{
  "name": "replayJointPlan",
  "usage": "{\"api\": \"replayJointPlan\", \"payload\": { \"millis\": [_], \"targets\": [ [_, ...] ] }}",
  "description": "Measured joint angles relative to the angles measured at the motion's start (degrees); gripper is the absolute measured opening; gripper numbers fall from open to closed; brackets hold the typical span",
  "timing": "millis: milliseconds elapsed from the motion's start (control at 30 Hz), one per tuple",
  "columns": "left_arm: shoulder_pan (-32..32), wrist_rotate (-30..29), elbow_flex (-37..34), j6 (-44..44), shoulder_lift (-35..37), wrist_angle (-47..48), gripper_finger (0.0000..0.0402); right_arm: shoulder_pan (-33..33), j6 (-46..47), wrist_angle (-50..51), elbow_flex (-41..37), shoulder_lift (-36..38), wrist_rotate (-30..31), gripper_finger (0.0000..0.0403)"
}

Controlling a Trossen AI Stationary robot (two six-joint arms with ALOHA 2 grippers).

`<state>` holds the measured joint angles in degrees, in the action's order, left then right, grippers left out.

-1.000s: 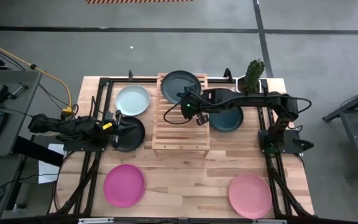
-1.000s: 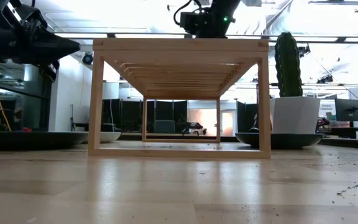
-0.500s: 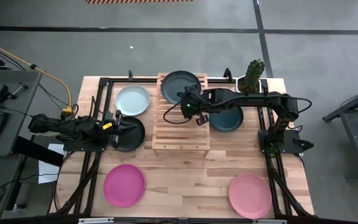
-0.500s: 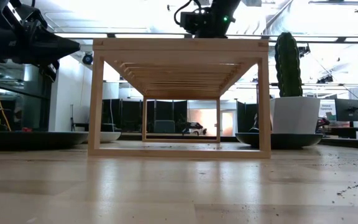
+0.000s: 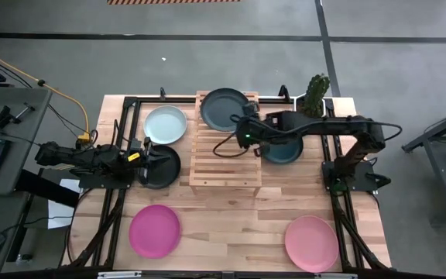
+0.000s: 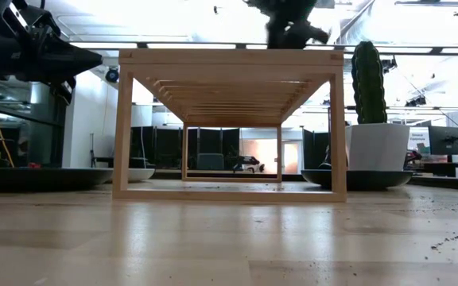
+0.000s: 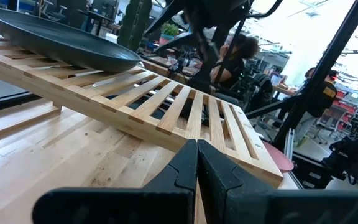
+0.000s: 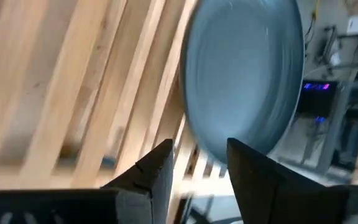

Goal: Place and stack plates onto a shelf
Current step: Put the white plate on the shelf

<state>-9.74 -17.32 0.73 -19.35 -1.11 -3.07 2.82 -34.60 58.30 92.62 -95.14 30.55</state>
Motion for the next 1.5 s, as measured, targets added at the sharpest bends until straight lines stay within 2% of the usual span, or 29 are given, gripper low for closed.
{"api": "replayJointPlan", "payload": {
  "millis": [267, 367, 533, 700, 833, 933, 1067, 1167, 1333, 1500],
  "targets": [
    [0.0, 0.0, 0.0, 0.0, 0.0, 0.0, 0.0, -2.3, 22.3, 15.4, 0.0, 11.1, -8.6, 0.0136],
    [0.0, 0.0, 0.0, 0.0, 0.0, 0.0, 0.0, -3.9, 30.9, 17.1, -2.1, 16.5, -12.3, 0.0136],
    [0.0, 0.0, 0.0, 0.0, 0.0, 0.0, 0.0, -9.4, 41.3, 11.7, -14.5, 27.8, -14.8, 0.0136],
    [0.0, 0.0, 0.0, 0.0, 0.0, 0.0, 0.0, -15.8, 47.5, -2.7, -32.8, 39.3, -14.1, 0.0136],
    [0.0, 0.0, 0.0, 0.0, 0.0, 0.0, 0.0, -18.5, 45.8, -21.2, -45.3, 45.8, -11.9, 0.0136],
    [0.0, 0.0, 0.0, 0.0, 0.0, -0.3, 0.0, -19.2, 39.3, -37.0, -52.4, 48.6, -10.6, 0.0136],
    [0.0, -1.1, 0.0, 0.0, 0.0, -1.2, 0.0, -19.4, 29.1, -54.8, -58.3, 50.1, -9.3, 0.0136],
    [0.0, -2.2, 0.0, 0.0, 0.0, -2.5, 0.0, -19.3, 22.7, -63.8, -59.7, 50.4, -9.0, 0.0136],
    [0.0, -3.5, 0.0, 4.7, 0.0, -6.3, 0.0, -19.3, 22.1, -70.3, -59.7, 50.4, -9.0, 0.0136],
    [0.0, -3.5, 0.0, 7.7, 0.0, -6.3, 0.0, -19.3, 28.3, -67.1, -59.7, 50.1, -9.0, 0.0136]
  ]
}}
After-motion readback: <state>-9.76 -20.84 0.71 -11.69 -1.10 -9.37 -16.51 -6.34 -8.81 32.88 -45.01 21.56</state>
